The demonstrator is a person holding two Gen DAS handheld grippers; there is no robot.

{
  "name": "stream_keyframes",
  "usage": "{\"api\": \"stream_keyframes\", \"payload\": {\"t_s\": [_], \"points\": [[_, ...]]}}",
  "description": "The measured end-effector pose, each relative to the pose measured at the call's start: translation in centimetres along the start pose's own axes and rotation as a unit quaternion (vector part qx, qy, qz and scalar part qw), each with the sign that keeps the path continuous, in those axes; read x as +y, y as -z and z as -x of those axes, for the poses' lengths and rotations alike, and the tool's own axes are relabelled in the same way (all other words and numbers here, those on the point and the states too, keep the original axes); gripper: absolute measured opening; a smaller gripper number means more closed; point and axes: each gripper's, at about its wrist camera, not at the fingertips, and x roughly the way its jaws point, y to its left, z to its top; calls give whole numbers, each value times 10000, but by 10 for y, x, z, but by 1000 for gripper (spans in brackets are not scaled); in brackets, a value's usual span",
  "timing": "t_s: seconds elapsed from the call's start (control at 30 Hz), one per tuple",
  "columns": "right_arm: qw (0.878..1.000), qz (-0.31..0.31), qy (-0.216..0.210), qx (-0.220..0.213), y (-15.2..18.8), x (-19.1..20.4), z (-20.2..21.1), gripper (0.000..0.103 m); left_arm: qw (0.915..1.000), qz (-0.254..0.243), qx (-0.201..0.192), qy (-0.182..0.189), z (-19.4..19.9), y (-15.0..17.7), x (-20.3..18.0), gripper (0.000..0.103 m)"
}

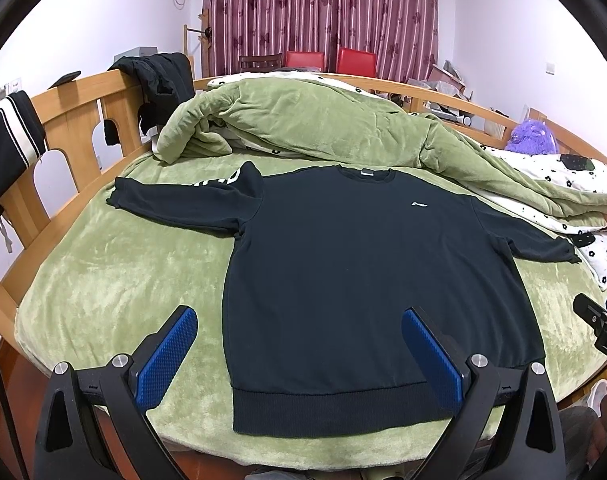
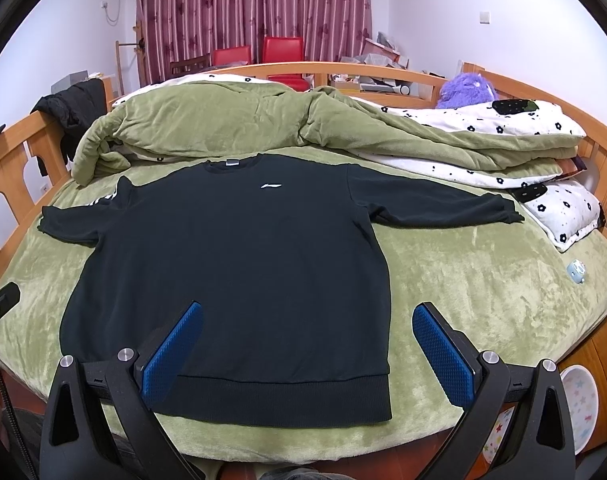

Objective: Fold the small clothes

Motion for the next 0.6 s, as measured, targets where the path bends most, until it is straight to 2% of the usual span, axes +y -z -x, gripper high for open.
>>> {"api": "stream_keyframes", "payload": {"t_s": [0.57,0.6], "points": [[10000,0,18,-5,2,-1,1,103,10000,21,11,5,0,-1,1,103],[10000,-1,19,-3,3,-1,1,103,10000,31,12,4,-5,6,5,103]]}}
